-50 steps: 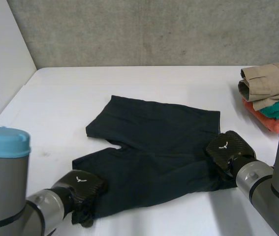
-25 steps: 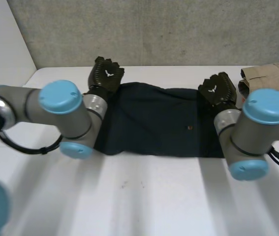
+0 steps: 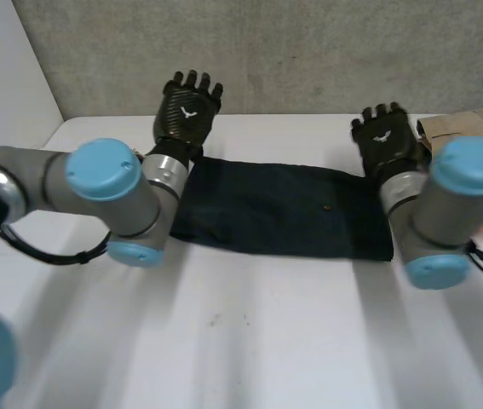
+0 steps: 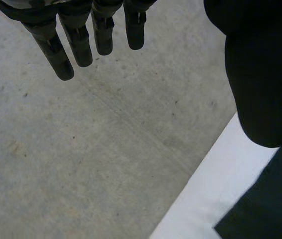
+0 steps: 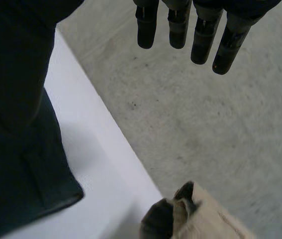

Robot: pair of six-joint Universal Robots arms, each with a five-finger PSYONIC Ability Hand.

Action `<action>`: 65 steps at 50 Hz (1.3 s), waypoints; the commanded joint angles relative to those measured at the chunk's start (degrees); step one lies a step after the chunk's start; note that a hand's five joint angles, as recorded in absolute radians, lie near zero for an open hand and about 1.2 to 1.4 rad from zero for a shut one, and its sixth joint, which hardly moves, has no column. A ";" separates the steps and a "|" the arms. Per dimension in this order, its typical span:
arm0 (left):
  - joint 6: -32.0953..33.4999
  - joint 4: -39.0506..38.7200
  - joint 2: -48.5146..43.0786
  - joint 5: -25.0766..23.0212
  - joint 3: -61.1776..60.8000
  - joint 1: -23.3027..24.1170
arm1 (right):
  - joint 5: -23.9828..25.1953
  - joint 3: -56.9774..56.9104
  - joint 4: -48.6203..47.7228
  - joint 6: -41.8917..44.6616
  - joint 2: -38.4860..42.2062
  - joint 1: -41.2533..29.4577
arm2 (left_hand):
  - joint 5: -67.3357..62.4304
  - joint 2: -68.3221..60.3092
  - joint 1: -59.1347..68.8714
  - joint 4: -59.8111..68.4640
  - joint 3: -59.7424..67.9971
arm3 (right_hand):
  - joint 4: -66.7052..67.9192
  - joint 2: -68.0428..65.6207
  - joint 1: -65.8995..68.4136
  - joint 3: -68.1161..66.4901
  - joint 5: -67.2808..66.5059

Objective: Fold the laundry.

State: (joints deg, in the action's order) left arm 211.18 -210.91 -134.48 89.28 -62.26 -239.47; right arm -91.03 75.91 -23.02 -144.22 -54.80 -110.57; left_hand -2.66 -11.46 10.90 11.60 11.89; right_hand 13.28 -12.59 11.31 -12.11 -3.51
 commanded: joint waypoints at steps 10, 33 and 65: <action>-14.57 0.77 21.45 0.02 -30.99 0.06 | 7.00 12.07 22.41 -18.38 -8.31 6.51 | 2.66 1.46 -0.90 -1.60 -1.89 | -3.28 2.59 -1.31 2.11 3.51; -15.01 0.94 21.19 0.10 -32.49 -0.38 | 3.05 11.10 13.43 -11.97 -2.32 11.42 | 2.66 1.46 -0.90 -1.60 -1.89 | 66.72 -67.41 68.69 -67.89 -66.49; -15.01 1.82 30.42 -0.16 -37.33 -5.83 | 25.37 3.64 -3.61 23.81 5.75 -16.95 | 2.66 1.46 -0.90 -1.60 -1.89 | 66.72 -67.41 68.69 -67.89 -66.49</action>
State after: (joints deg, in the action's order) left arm 196.08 -208.79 -103.78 89.17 -100.73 -244.74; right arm -70.29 80.95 -26.55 -120.62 -54.73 -121.62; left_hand -2.66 -11.46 10.89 11.60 11.89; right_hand 68.09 -67.13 55.57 -67.90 -56.20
